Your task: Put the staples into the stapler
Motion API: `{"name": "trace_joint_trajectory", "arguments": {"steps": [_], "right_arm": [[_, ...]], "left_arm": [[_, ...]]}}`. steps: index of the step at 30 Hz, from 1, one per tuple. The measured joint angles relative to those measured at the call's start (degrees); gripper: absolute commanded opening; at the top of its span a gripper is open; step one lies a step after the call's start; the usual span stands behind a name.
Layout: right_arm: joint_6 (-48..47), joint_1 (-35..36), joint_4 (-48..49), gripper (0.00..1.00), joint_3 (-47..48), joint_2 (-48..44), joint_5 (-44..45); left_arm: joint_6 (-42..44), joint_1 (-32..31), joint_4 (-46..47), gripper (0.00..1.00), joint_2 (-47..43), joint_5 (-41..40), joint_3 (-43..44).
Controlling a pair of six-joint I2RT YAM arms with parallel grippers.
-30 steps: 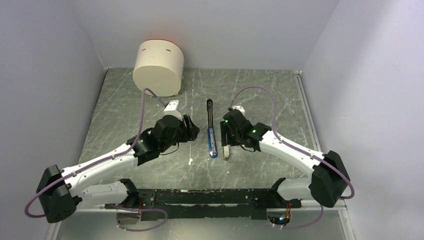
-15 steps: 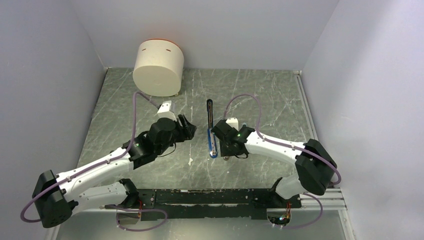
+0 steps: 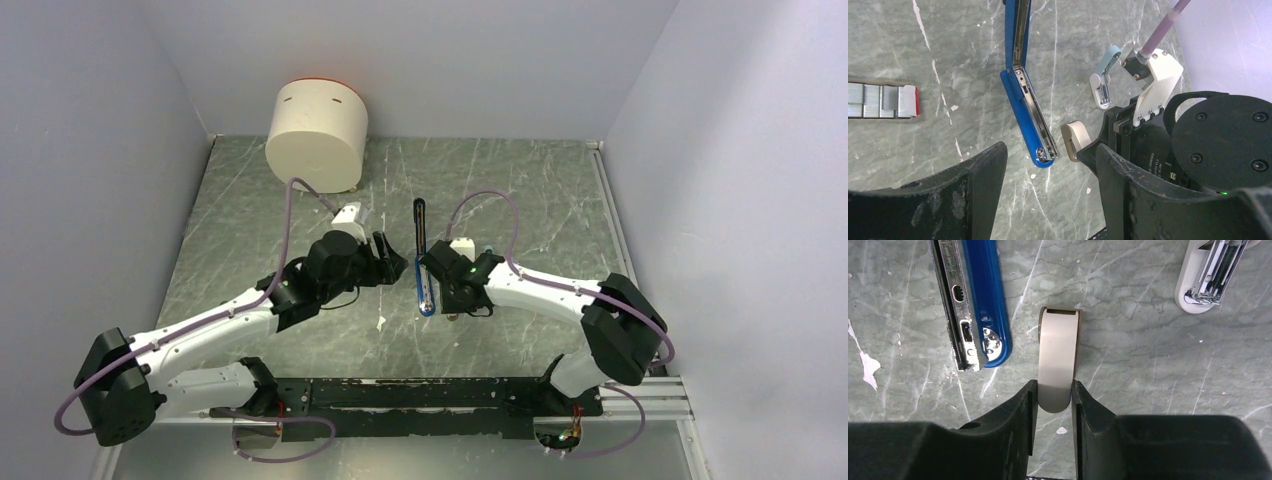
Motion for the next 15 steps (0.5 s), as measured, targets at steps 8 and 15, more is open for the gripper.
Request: {"name": "trace_joint_trajectory", "arguments": {"steps": [8, 15], "right_arm": [[1.7, -0.4, 0.1, 0.19, -0.1, -0.8, 0.0], [4.0, -3.5, 4.2, 0.18, -2.7, -8.0, -1.7]], "left_arm": [[-0.2, 0.2, 1.3, 0.71, 2.2, 4.0, -0.3], [-2.0, 0.1, 11.0, 0.65, 8.9, 15.0, -5.6]]}}
